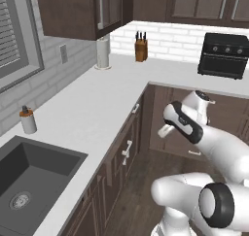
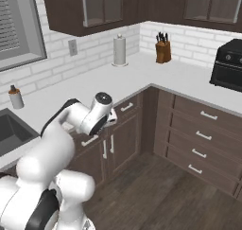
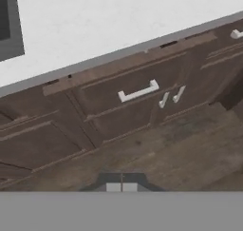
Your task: Take a straw from the drawer in front and place it inside the glass cup on the dining counter.
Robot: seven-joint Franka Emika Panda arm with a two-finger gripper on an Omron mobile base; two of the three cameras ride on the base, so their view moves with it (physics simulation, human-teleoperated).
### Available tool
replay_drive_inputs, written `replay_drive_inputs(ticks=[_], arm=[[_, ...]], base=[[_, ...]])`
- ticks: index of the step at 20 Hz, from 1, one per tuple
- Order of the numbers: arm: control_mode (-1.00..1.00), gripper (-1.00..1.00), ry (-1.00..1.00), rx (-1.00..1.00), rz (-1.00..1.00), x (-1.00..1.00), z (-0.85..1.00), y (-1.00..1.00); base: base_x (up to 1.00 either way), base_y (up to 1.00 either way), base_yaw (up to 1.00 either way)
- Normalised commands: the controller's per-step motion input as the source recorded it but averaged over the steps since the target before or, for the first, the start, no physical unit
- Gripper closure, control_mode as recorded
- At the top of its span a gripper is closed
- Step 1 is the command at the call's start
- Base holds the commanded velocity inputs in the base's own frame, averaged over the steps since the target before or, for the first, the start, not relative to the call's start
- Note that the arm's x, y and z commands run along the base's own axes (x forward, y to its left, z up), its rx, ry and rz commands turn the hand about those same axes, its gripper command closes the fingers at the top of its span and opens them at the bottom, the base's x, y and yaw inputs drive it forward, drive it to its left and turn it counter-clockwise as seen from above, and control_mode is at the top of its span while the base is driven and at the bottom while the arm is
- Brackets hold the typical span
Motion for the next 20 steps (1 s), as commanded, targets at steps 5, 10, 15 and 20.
replay_drive_inputs(ticks=[5, 10, 15, 20], arm=[[-1.00, 1.00, 0.27, -0.30, 0.07, 0.30, 0.42, 0.77], [-1.00, 1.00, 0.10, -0.31, -0.02, 0.12, 0.10, 0.60], [-1.00, 1.00, -0.10, -0.21, 0.00, 0.01, -0.26, 0.07], [-1.00, 1.00, -0.27, -0.03, 0.00, 0.00, -0.51, -0.07]], base=[[0.00, 0.00, 0.00], [0.00, 0.00, 0.00], [0.00, 0.00, 0.00], [0.00, 0.00, 0.00]])
